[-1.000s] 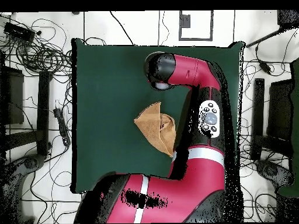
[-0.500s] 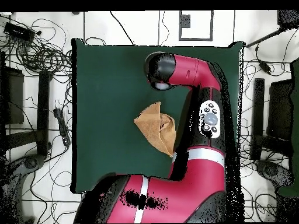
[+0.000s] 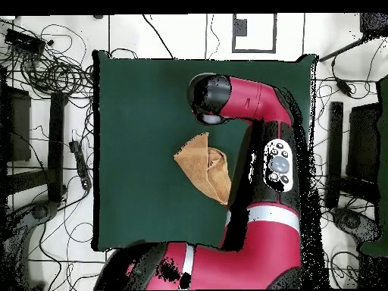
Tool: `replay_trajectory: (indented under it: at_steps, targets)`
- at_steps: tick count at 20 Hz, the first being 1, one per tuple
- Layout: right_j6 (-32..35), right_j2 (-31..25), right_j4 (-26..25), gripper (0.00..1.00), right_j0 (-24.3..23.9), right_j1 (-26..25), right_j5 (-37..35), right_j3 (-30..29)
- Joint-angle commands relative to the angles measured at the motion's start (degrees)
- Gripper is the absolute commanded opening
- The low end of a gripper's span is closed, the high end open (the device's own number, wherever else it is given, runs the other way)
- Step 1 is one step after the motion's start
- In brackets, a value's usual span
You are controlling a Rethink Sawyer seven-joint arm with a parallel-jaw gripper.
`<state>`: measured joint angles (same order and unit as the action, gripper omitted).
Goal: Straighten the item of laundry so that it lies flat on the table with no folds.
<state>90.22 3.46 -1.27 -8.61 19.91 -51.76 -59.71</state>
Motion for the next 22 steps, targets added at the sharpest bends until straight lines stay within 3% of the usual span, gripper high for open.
replay_trajectory:
  at_steps: [1,22]
  targets:
    - [5.19,-4.62,1.24,1.00,-0.44,4.29,2.56,-13.10]
    - [6.75,-4.39,0.07,1.00,-0.22,3.02,4.18,-12.32]
